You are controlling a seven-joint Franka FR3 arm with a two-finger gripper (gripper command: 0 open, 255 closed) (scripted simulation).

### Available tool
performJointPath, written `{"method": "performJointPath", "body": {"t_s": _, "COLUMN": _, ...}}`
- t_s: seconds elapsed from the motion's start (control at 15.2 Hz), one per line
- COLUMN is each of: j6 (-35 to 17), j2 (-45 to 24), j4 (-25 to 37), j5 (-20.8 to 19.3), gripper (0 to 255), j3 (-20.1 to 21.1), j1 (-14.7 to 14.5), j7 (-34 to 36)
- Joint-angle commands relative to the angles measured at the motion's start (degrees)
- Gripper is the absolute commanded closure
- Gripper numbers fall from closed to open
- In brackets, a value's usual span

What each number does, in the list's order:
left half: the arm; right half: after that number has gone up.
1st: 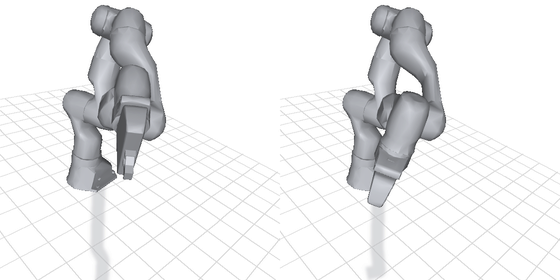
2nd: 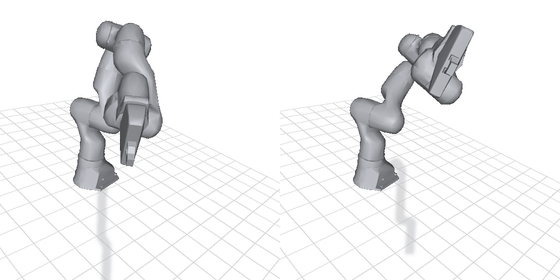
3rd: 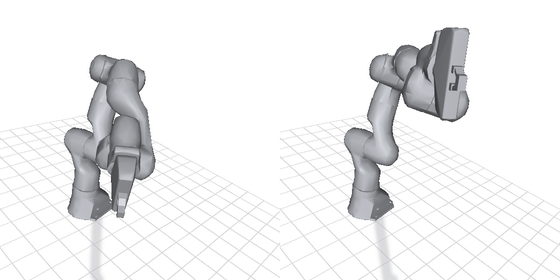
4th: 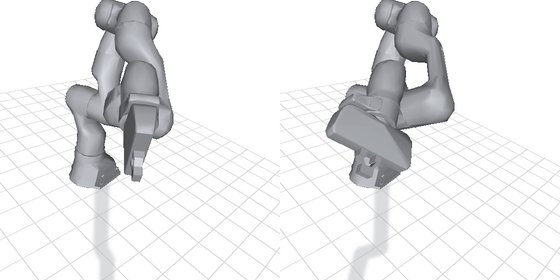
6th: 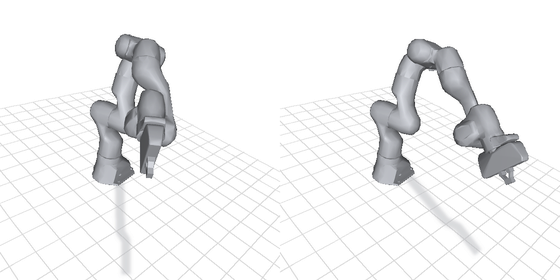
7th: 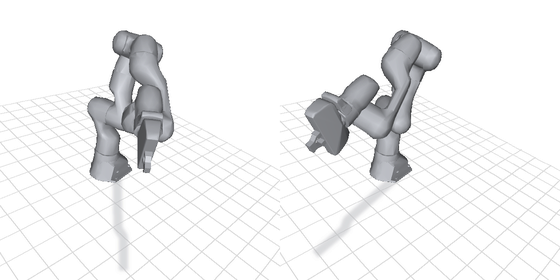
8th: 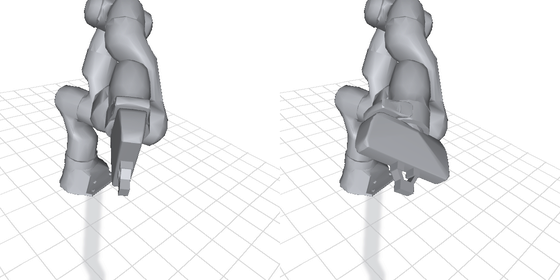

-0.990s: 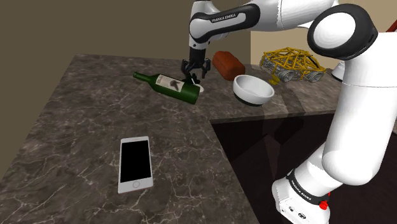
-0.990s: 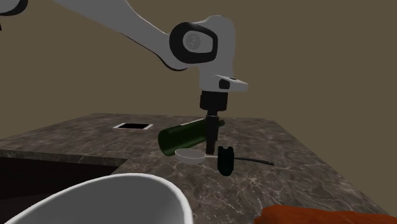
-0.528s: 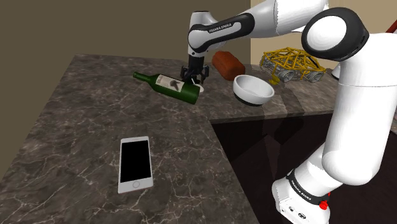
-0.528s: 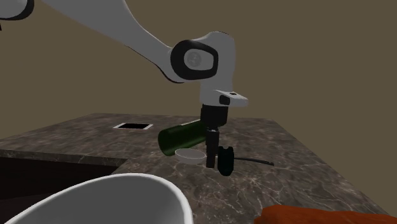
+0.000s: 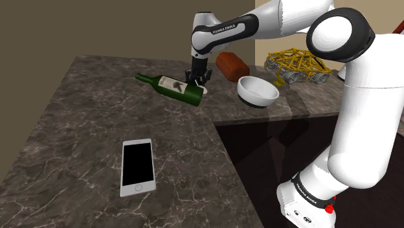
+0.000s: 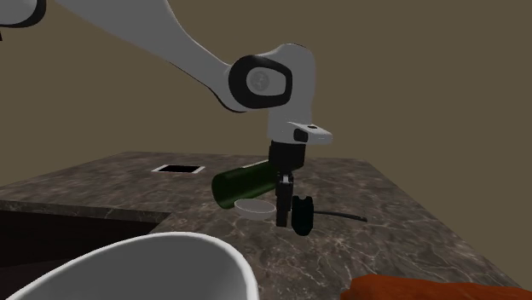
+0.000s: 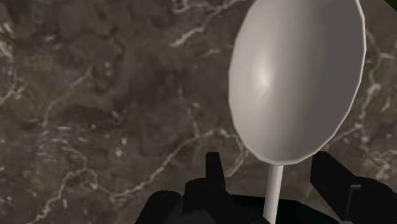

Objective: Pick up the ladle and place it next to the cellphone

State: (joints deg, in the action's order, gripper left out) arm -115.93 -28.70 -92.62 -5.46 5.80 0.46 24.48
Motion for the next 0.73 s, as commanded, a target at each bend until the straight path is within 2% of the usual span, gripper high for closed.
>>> {"method": "performJointPath", "body": {"t_s": 0.0, "j6": 0.0, "j2": 0.0, "j4": 0.0, "j5": 0.0, "gripper": 255, "j3": 0.0, "j1": 0.0, "j7": 0.0}}
{"method": "performJointPath", "body": {"t_s": 0.66, "j6": 1.2, "j2": 0.7, "j4": 0.6, "j5": 0.1, "gripper": 255, "j3": 0.1, "j1": 0.0, "j7": -0.1}}
